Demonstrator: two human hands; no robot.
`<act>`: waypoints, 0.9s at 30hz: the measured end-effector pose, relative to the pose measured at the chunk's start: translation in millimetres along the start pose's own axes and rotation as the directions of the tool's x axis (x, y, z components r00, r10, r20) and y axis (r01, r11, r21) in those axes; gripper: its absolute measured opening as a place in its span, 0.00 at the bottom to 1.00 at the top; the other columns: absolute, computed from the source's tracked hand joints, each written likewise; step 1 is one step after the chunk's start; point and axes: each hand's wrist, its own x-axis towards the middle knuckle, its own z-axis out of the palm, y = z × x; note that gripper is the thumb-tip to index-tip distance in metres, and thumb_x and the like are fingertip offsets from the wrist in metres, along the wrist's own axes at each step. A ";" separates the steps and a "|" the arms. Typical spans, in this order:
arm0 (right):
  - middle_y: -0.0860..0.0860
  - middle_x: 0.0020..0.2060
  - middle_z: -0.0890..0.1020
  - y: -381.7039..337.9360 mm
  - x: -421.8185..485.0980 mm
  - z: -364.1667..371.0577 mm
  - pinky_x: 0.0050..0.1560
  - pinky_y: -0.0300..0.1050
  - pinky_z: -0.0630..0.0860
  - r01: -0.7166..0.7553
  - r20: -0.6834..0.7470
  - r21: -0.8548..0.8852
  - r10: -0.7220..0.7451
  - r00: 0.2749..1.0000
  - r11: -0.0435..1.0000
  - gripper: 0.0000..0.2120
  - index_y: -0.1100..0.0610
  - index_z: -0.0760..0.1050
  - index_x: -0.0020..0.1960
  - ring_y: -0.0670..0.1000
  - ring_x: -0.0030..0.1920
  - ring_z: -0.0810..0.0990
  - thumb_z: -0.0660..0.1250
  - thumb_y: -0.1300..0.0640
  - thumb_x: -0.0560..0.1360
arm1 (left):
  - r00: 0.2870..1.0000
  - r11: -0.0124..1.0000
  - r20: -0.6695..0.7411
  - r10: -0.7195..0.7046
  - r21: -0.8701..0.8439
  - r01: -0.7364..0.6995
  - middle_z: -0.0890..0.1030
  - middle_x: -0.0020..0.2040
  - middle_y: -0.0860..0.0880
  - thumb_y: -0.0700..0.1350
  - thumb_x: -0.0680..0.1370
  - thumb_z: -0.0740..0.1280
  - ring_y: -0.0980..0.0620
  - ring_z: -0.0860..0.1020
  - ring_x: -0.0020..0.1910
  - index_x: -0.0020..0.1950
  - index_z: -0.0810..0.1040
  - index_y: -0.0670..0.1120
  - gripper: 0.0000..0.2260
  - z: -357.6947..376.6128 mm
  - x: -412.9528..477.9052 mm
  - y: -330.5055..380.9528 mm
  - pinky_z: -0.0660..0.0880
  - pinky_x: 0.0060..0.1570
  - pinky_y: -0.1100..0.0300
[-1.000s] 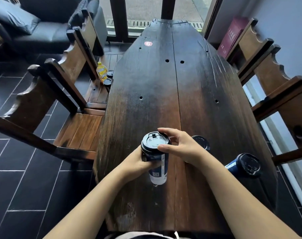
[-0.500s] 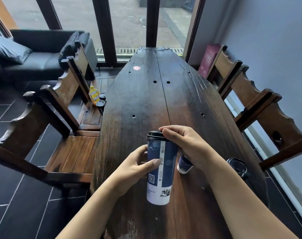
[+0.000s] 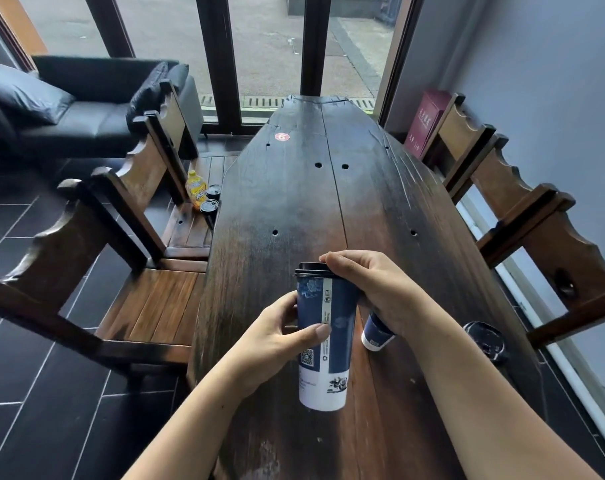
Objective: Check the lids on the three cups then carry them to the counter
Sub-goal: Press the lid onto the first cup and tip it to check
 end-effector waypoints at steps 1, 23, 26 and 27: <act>0.56 0.46 0.87 -0.6 1.2 0.1 0.60 0.61 0.78 -0.003 0.009 0.001 0.003 1.000 1.000 0.18 0.56 0.87 0.49 0.55 0.49 0.84 0.76 0.42 0.69 | 1.000 1.000 -0.005 0.000 -0.004 0.000 0.84 0.63 0.48 0.58 0.72 0.76 0.43 0.82 0.64 0.67 0.78 0.53 0.26 0.1 0.2 -0.5 0.77 0.65 0.34; 0.59 0.56 0.86 98.6 59.0 -10.8 0.66 0.56 0.79 -0.139 -0.039 -0.129 0.135 0.990 0.982 0.18 0.59 0.79 0.63 0.54 0.56 0.83 0.77 0.63 0.74 | 0.997 0.941 -0.045 -0.056 0.332 0.068 0.86 0.56 0.55 0.40 0.70 0.81 0.56 0.85 0.50 0.74 0.71 0.54 0.35 -29.7 58.2 -98.0 0.82 0.50 0.59; 0.61 0.58 0.85 121.2 75.5 -8.6 0.65 0.54 0.80 -0.109 -0.091 -0.206 0.092 0.992 0.973 0.24 0.62 0.78 0.65 0.51 0.55 0.84 0.79 0.63 0.71 | 0.995 0.917 -0.083 -0.052 0.391 0.080 0.85 0.55 0.55 0.39 0.71 0.81 0.52 0.85 0.49 0.76 0.69 0.56 0.37 -36.3 72.5 -118.4 0.83 0.48 0.59; 0.60 0.57 0.86 127.5 80.5 -8.2 0.63 0.50 0.81 -0.091 -0.096 -0.241 0.070 0.993 0.966 0.25 0.61 0.78 0.65 0.50 0.54 0.84 0.79 0.61 0.69 | 0.994 0.915 -0.100 -0.048 0.395 0.084 0.85 0.55 0.55 0.39 0.71 0.80 0.53 0.84 0.49 0.76 0.69 0.56 0.37 -37.7 76.6 -126.1 0.83 0.49 0.58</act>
